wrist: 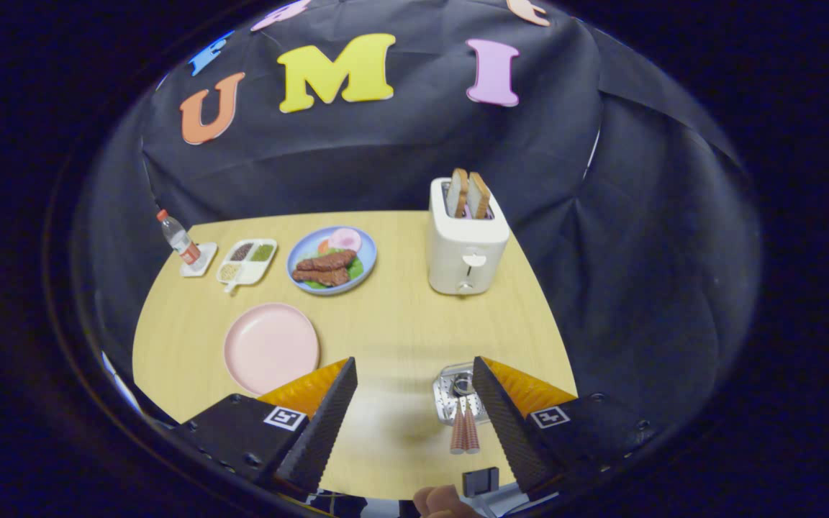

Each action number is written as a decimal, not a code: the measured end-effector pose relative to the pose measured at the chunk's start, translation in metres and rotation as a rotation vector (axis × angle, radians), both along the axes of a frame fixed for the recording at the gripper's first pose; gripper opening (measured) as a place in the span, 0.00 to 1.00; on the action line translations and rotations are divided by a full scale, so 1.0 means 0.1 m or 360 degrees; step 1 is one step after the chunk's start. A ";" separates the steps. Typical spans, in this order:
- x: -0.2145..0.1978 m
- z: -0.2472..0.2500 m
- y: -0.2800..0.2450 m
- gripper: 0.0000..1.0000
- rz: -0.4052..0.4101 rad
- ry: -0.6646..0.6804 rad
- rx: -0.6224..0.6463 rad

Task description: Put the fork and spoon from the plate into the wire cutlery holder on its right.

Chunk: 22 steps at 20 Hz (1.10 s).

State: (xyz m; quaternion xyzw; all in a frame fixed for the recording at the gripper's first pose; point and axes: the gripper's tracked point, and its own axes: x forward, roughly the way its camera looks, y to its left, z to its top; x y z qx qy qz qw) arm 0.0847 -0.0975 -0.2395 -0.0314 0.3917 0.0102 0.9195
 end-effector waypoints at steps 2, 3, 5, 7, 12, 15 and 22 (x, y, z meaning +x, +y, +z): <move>-0.08 0.18 0.26 0.96 0.0051 -0.0082 0.0010; -0.11 0.28 0.37 0.97 0.0066 -0.0128 0.0004; -0.16 0.47 0.56 0.97 0.0068 -0.0226 0.0009; -0.23 0.71 0.78 0.97 0.0066 -0.0341 0.0055; -0.32 1.21 1.20 0.97 0.0056 -0.0613 0.0115; -0.45 1.51 1.32 0.97 0.0060 -0.0776 0.0078; -0.78 1.84 1.54 0.96 0.0068 -0.1018 0.0118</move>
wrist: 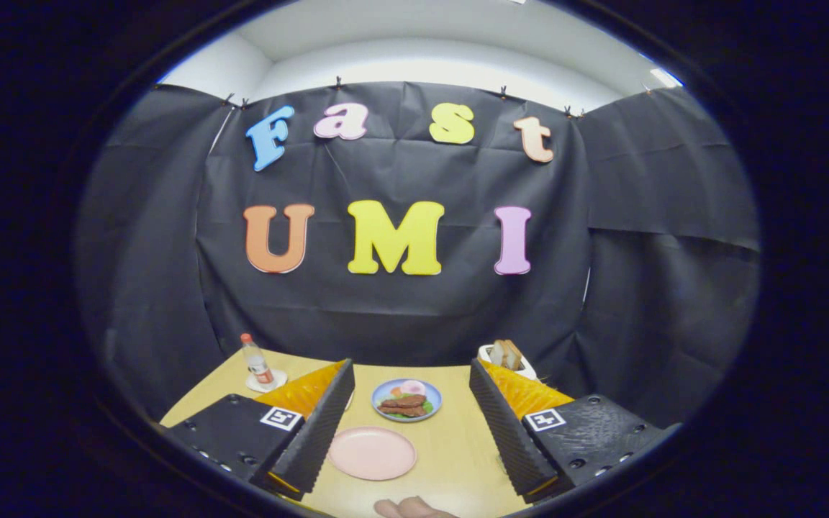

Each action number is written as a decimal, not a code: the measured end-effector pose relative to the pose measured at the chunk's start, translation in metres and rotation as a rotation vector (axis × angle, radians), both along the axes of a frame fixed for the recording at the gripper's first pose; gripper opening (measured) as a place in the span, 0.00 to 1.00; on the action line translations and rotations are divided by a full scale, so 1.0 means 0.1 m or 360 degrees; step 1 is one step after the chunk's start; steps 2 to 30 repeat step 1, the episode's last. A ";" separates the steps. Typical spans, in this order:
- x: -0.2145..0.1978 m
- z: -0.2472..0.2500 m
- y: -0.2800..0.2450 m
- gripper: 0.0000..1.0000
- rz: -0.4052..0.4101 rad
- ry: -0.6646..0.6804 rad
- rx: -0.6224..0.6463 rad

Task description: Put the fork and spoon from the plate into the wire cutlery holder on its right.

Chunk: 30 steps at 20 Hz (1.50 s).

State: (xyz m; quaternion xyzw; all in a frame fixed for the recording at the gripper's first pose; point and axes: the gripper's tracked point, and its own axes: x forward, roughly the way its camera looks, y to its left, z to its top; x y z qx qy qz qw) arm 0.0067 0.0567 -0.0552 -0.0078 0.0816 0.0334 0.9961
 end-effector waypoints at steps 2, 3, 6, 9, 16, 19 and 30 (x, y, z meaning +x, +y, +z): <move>-0.04 0.02 0.02 0.96 0.0009 -0.0015 0.0017; -0.04 0.02 0.02 0.96 0.0009 -0.0015 0.0017; -0.04 0.02 0.02 0.96 0.0009 -0.0015 0.0017; -0.04 0.02 0.02 0.96 0.0009 -0.0015 0.0017; -0.04 0.02 0.02 0.96 0.0009 -0.0015 0.0017; -0.04 0.02 0.02 0.96 0.0009 -0.0015 0.0017; -0.04 0.02 0.02 0.96 0.0009 -0.0015 0.0017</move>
